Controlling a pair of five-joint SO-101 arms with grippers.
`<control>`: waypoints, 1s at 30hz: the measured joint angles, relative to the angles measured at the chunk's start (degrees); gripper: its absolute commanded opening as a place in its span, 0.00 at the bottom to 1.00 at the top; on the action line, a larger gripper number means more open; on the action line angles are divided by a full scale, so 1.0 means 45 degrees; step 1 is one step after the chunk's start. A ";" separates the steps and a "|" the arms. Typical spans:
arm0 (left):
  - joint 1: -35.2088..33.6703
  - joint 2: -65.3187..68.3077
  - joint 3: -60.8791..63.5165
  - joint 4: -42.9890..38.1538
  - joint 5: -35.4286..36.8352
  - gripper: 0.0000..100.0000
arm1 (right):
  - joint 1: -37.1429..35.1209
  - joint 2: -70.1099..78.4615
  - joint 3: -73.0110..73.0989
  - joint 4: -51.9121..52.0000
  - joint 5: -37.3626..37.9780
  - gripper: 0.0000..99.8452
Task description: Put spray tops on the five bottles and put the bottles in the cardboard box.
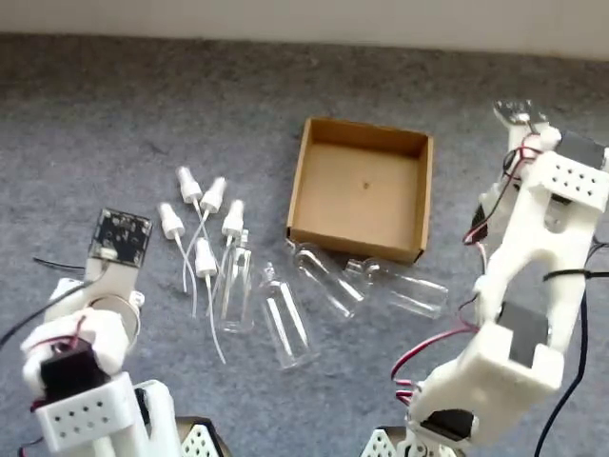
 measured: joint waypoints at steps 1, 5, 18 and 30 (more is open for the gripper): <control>0.0000 0.0801 -0.0821 0.0195 0.0000 0.11 | -0.0254 -0.0645 0.0215 -0.0020 -0.0234 0.00; 0.0020 0.4884 -0.4142 0.0918 0.0176 0.12 | -0.1621 -0.3048 0.1973 -0.0293 -0.0606 0.00; 0.2442 1.5961 -1.0432 0.0234 0.3888 0.19 | -0.4415 -1.0374 1.2210 -0.5509 -0.2227 0.00; 0.2598 1.8696 -1.0647 -0.2833 0.7404 0.21 | -0.5314 -1.2073 1.2777 -0.5665 -0.3087 0.00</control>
